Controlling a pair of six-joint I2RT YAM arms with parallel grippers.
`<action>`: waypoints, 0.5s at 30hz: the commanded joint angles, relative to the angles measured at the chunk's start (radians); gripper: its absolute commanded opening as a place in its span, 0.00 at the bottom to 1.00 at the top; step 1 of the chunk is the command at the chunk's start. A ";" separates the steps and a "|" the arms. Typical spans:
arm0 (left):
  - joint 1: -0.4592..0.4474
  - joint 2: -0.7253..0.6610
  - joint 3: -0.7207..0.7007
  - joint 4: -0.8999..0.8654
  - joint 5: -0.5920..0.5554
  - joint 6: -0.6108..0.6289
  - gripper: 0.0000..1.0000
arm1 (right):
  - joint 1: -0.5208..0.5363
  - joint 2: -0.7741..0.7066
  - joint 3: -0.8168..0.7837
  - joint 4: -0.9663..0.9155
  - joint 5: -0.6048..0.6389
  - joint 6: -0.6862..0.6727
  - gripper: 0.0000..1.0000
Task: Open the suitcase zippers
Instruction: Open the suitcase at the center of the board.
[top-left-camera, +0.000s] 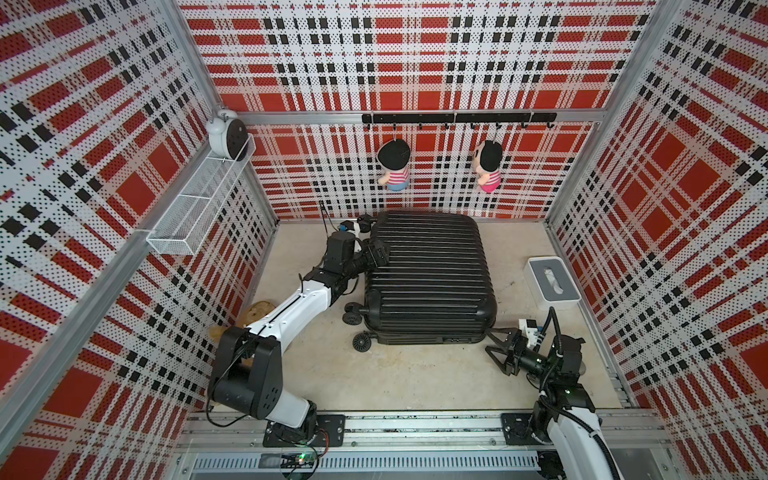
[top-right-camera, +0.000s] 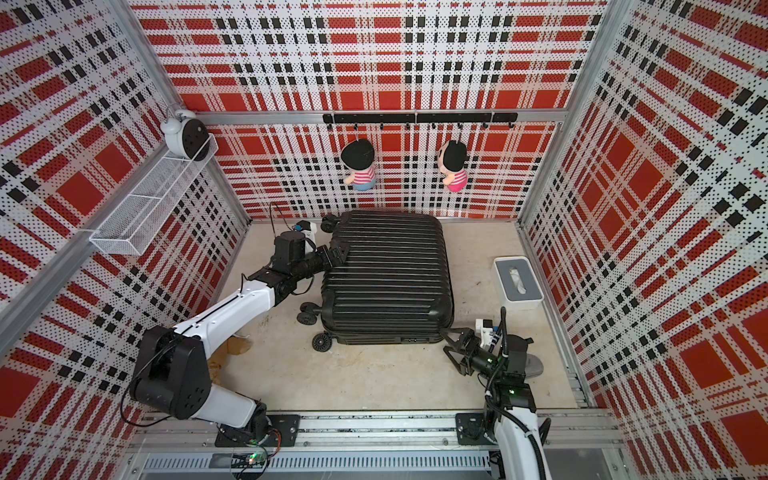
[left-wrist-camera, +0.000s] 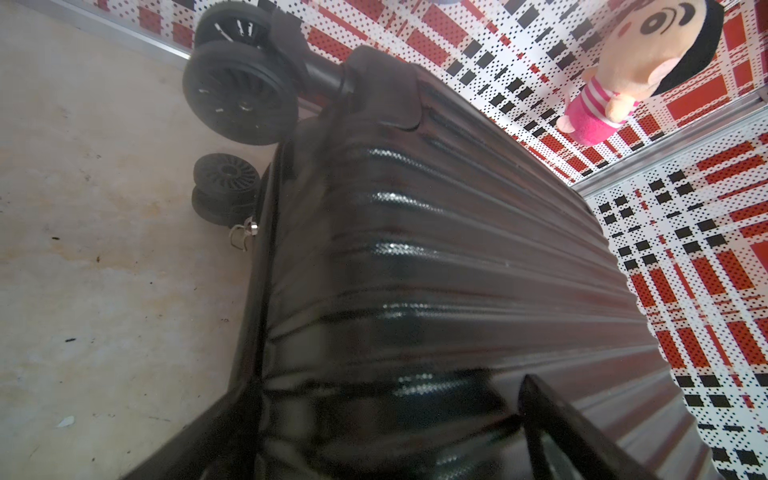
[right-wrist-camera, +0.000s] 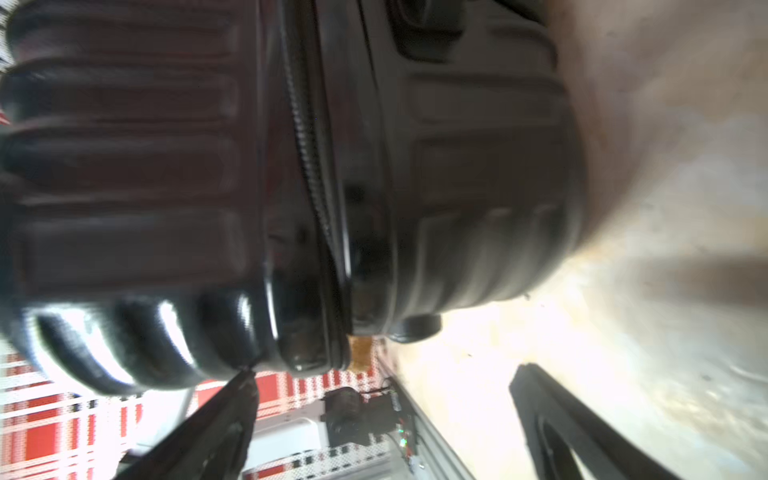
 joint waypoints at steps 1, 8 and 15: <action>-0.007 0.035 -0.010 -0.046 0.008 0.021 0.97 | 0.013 0.015 -0.019 0.320 0.046 0.139 0.99; -0.007 0.044 -0.010 -0.044 0.011 0.020 0.97 | 0.100 0.101 0.030 0.532 0.081 0.211 0.94; -0.008 0.048 -0.009 -0.044 0.012 0.020 0.97 | 0.115 0.109 0.076 0.492 0.099 0.178 0.93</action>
